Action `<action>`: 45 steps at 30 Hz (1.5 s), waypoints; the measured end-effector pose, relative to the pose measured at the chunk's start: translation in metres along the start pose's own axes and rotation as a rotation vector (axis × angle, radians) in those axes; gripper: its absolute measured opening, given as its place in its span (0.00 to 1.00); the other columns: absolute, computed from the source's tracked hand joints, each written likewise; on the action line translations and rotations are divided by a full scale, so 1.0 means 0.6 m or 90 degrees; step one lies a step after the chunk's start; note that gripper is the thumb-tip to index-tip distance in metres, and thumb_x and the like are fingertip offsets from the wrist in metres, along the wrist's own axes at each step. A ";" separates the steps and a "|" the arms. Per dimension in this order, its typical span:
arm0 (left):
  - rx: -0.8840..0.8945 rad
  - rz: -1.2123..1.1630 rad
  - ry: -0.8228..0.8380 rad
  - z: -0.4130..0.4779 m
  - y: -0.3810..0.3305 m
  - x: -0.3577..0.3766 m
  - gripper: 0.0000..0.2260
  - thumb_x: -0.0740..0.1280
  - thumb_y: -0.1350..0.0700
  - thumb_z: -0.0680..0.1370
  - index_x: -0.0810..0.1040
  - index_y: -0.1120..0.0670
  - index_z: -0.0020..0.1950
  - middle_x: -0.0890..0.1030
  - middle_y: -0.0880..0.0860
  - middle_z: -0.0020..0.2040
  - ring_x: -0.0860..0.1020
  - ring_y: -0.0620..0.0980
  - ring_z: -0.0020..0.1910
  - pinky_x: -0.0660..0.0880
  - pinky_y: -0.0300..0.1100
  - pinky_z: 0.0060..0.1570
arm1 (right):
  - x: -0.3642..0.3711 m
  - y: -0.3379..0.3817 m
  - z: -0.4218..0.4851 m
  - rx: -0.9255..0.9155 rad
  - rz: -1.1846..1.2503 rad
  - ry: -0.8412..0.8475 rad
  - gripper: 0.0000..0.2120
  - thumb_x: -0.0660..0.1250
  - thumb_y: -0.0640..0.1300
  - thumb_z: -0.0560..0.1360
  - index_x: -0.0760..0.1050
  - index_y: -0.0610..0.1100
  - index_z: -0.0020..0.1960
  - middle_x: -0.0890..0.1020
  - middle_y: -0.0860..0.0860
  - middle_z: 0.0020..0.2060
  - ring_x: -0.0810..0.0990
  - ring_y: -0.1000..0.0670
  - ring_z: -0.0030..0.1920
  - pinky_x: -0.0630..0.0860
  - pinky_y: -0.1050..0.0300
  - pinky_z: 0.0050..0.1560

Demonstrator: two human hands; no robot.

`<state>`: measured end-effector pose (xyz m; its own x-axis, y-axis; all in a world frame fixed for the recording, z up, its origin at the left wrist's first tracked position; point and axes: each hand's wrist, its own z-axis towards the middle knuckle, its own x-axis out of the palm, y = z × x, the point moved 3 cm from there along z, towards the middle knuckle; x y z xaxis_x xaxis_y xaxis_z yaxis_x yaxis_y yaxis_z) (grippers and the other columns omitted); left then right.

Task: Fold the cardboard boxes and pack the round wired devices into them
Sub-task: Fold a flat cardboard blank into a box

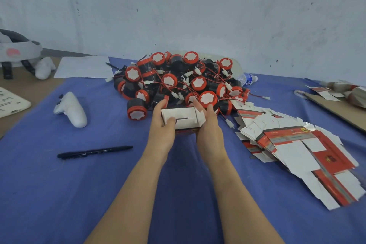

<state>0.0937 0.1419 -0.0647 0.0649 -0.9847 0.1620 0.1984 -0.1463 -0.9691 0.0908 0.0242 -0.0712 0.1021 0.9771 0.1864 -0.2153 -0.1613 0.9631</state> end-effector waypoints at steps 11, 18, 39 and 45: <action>0.059 0.113 0.062 0.000 -0.003 -0.005 0.25 0.53 0.69 0.80 0.66 0.47 0.72 0.68 0.46 0.71 0.67 0.44 0.68 0.68 0.37 0.65 | -0.030 -0.007 0.007 0.043 -0.063 0.063 0.10 0.63 0.50 0.79 0.80 0.59 0.54 0.82 0.55 0.56 0.79 0.53 0.59 0.74 0.51 0.63; 0.204 0.286 0.159 -0.021 -0.005 0.018 0.29 0.56 0.69 0.80 0.53 0.43 0.74 0.55 0.40 0.74 0.51 0.43 0.77 0.50 0.35 0.73 | -0.043 -0.012 0.008 0.052 -0.031 0.014 0.09 0.59 0.46 0.81 0.78 0.55 0.53 0.85 0.59 0.46 0.82 0.59 0.49 0.77 0.64 0.48; 0.026 0.128 0.217 -0.002 -0.014 0.017 0.21 0.54 0.57 0.84 0.57 0.43 0.76 0.55 0.43 0.78 0.56 0.41 0.75 0.57 0.40 0.73 | -0.053 -0.007 0.003 0.083 0.001 0.032 0.20 0.65 0.32 0.76 0.72 0.51 0.62 0.85 0.52 0.48 0.82 0.47 0.55 0.78 0.56 0.53; 0.061 0.153 0.228 -0.017 -0.001 -0.001 0.25 0.60 0.59 0.82 0.58 0.35 0.71 0.61 0.36 0.71 0.63 0.29 0.65 0.65 0.25 0.61 | -0.051 -0.002 -0.001 0.082 -0.013 0.045 0.19 0.65 0.32 0.76 0.75 0.53 0.60 0.83 0.48 0.54 0.81 0.46 0.57 0.77 0.51 0.60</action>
<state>0.0836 0.1417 -0.0664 -0.2197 -0.9629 -0.1567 0.3099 0.0834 -0.9471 0.0874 -0.0055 -0.0783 0.0358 0.9869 0.1575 -0.0874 -0.1539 0.9842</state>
